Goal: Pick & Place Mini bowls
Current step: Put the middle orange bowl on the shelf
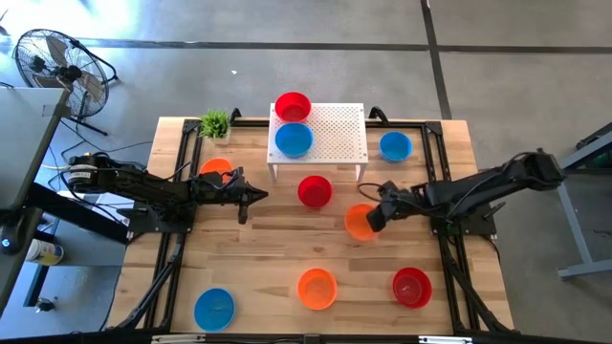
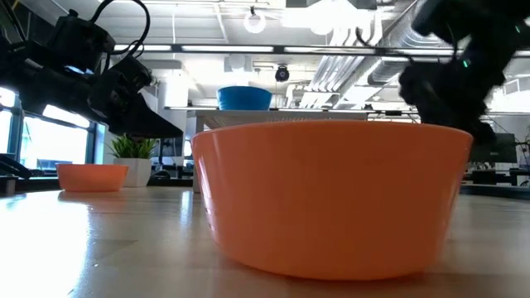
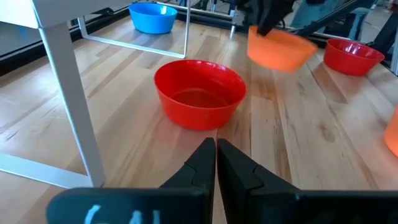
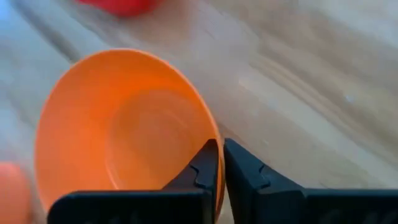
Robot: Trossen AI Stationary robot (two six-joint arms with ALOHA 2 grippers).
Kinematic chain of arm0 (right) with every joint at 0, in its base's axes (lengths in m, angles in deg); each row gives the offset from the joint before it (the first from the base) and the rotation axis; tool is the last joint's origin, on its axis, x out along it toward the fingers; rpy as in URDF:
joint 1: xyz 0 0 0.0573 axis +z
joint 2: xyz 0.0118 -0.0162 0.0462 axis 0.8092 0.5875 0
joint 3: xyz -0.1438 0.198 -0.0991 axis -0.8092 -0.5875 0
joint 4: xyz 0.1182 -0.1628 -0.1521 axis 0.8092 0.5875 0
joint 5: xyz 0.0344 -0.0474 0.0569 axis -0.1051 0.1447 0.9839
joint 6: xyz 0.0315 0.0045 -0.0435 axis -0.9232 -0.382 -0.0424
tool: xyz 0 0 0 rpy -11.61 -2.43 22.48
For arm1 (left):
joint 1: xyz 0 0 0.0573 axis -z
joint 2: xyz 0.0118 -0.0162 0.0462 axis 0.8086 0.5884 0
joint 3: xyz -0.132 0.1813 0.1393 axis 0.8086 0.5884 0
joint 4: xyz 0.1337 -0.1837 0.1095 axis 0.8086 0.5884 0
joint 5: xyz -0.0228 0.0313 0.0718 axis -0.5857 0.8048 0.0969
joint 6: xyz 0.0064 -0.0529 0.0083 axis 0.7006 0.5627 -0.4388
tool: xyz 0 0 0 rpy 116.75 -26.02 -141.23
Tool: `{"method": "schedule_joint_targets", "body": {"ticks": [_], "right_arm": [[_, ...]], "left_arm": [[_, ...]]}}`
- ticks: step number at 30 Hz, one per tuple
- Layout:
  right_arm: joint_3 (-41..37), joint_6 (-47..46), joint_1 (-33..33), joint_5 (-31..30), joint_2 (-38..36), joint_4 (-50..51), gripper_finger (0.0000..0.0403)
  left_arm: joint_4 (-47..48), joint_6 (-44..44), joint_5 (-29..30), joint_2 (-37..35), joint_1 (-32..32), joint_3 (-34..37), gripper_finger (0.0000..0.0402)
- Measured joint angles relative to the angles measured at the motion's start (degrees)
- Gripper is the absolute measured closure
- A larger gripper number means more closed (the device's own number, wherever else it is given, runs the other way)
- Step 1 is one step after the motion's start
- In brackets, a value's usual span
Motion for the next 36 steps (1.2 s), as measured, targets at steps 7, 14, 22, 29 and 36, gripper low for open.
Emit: {"method": "schedule_joint_targets", "body": {"ticks": [7, 14, 22, 29, 36], "right_arm": [[17.89, 15.14, -6.6, 0.32, -1.4, 13.14, 0.0397], [40.59, 37.08, -23.79, 1.15, 5.44, 23.47, 0.0399], [60.48, 54.46, -41.28, 11.01, 23.45, 27.26, 0.0399], [71.07, 60.2, -47.86, 16.15, 36.62, 29.89, 0.0401], [73.21, 61.6, -51.53, 18.88, 41.49, 29.94, 0.0398]], "left_arm": [[0.01, -0.18, 0.0, 0.01, 0.0, 0.0, 0.0387], [0.0, -0.45, 0.02, 0.0, -0.01, 0.0, 0.0387], [-0.03, -0.43, 0.22, 0.0, 0.0, 0.0, 0.0387], [-0.04, -0.43, 0.24, 0.0, -0.01, -0.01, 0.0387], [-0.03, -0.43, 0.24, 0.0, 0.0, 0.0, 0.0387]]}}
